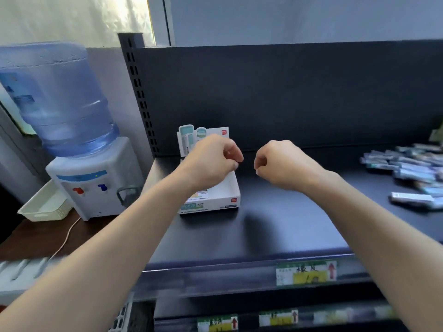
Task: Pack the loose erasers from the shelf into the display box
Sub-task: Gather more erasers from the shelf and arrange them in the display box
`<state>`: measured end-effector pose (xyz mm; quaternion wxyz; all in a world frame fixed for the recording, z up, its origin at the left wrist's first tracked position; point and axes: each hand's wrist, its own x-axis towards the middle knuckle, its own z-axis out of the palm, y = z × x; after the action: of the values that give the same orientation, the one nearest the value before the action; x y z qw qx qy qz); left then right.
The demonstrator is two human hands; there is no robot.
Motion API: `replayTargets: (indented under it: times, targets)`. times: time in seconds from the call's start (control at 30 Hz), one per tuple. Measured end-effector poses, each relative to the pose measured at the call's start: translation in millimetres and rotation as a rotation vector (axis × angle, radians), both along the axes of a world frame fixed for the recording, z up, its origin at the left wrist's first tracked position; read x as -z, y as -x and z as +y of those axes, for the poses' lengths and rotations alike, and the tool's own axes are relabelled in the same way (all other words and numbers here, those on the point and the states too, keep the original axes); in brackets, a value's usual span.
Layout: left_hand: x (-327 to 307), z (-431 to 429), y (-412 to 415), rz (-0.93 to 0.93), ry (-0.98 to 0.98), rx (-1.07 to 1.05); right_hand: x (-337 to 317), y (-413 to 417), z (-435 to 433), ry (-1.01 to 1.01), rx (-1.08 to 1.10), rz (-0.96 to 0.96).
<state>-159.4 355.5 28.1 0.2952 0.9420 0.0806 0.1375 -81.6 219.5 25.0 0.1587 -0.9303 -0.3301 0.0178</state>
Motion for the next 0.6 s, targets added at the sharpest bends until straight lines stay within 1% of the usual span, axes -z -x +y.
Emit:
replayTargets:
  times: [0.13,0.3,0.43,0.6]
  targets:
    - [-1.8,-47.2,-32.4,-0.037,-0.005,0.198,-0.1,-15.1,-54.8,0.045,0.178,-0.059]
    - [-2.5,-106.1,-67.7,-0.009,0.025,0.354,1.5,-35.7,-129.2,0.072,0.357,-0.120]
    - [-5.3,-149.3,-95.1,0.007,0.005,0.411,-1.8,-56.5,-186.3,0.063,0.468,-0.155]
    - [-1.8,-201.2,-136.3,0.045,-0.016,0.412,-3.1,-92.8,-251.8,0.005,0.537,-0.112]
